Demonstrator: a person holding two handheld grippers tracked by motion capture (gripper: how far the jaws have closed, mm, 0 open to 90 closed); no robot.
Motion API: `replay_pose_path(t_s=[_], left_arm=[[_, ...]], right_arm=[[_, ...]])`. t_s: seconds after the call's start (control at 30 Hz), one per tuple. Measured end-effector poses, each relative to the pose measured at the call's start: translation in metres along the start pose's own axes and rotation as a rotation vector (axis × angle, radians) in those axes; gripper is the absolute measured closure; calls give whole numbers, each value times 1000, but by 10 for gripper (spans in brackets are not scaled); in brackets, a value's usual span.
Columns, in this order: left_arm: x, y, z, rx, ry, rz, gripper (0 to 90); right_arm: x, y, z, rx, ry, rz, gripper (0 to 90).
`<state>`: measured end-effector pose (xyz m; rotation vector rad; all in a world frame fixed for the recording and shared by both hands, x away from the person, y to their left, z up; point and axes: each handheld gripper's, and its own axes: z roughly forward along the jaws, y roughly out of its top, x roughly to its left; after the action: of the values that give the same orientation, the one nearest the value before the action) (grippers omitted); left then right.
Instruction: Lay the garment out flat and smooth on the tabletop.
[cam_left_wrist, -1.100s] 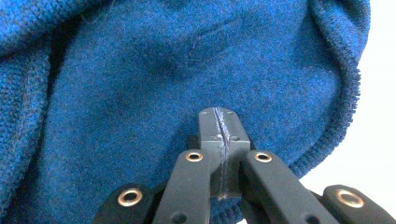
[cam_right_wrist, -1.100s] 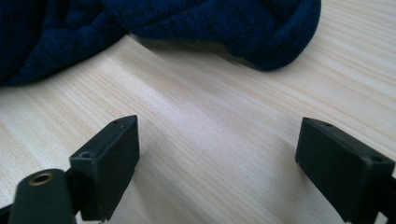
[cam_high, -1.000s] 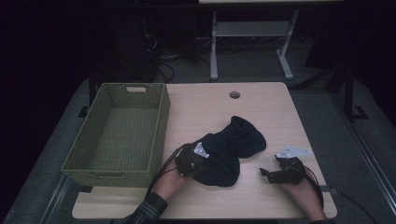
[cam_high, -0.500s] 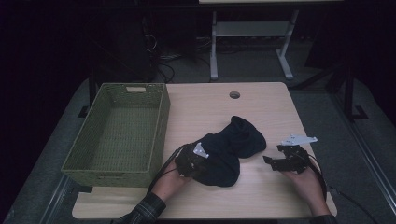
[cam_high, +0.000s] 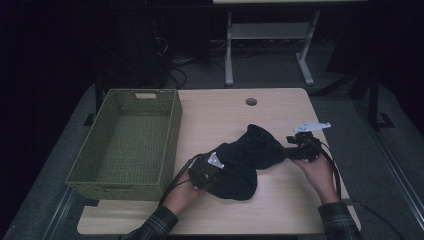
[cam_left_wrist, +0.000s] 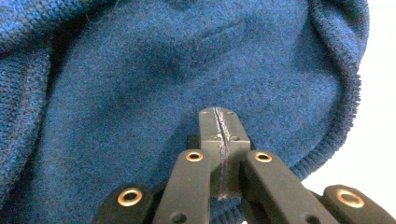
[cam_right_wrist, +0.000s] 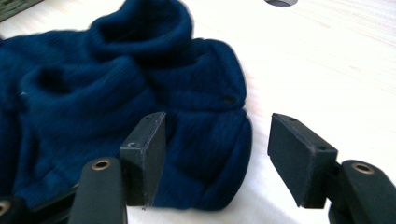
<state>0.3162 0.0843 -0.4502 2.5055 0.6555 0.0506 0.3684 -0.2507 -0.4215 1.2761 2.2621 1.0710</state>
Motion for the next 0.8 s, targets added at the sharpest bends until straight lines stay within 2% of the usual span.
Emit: replay_pose_path(t_s=[0.1,0.17,0.23,0.3,0.33,0.4,0.47,0.6,0.8], left_arm=[[0,0,0,0,4,11,897],[0,0,0,0,2,9,897],[0,0,0,-1,1,9,897],[0,0,0,-4,0,4,897],[0,0,0,-8,-3,-3,897],[0,0,1,-9,-5,-9,897],[1,0,0,0,-6,1,897],[1,0,0,4,-1,9,897],[1,0,0,5,-2,6,897]], right_arm=[[-6,9,8,12,-1,16,376],[-10,13,14,7,-8,10,386],[-13,18,20,28,3,26,386],[-15,20,24,34,-6,18,386],[-17,22,30,27,-2,39,389],[-20,21,39,35,8,52,389],[-21,18,48,51,24,60,389],[-21,14,62,87,24,73,389],[-19,9,72,131,31,64,420]])
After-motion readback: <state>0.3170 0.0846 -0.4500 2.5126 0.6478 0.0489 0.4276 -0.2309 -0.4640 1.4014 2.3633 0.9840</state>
